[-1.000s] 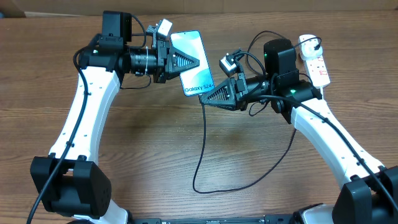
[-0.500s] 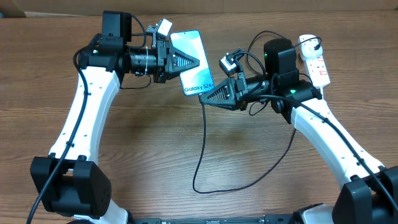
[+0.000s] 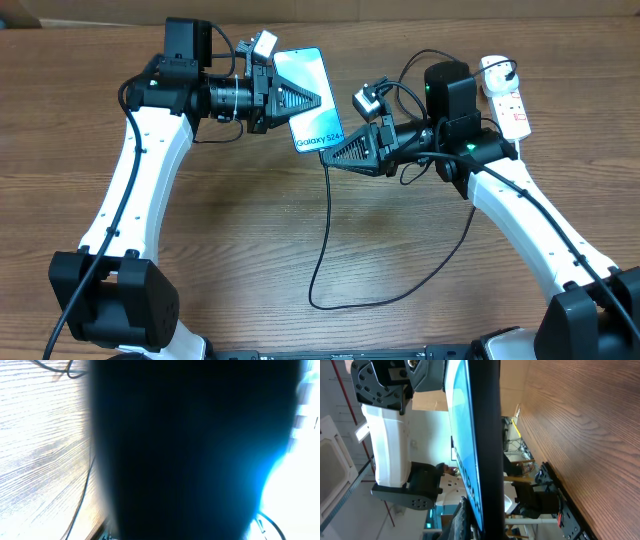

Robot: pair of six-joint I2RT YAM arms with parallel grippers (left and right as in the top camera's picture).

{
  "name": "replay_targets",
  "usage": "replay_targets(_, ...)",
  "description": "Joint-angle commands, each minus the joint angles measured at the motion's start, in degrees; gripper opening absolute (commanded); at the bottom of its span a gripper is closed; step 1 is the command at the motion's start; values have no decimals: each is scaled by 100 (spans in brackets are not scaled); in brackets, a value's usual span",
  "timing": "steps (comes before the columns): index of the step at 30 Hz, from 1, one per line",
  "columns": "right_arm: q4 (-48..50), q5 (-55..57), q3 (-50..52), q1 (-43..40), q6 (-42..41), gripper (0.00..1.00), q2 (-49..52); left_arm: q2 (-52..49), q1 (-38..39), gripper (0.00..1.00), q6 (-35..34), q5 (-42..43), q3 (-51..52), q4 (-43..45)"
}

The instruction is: Plug charger to phone and switch on socket

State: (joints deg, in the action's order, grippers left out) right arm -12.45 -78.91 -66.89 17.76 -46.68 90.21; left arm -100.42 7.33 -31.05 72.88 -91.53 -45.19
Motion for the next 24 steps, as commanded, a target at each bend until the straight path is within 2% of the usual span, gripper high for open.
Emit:
replay_targets(1, 192, 942, -181, -52, -48, 4, -74, 57, 332, 4, 236, 815, 2, -157)
replay_targets(8, 190, 933, -181, -52, -48, 4, -74, 57, 330, 4, 236, 793, 2, -153)
replay_targets(11, 188, 896, -181, -52, -46, 11, -74, 57, 330, 4, 236, 791, 2, -151)
replay_targets(16, 188, 872, -181, -52, -46, 16, -74, 55, 330, 4, 236, 791, 2, -151)
replay_targets(24, 160, 741, -181, -52, -44, 17, -74, 57, 319, 4, 234, 748, 2, -146)
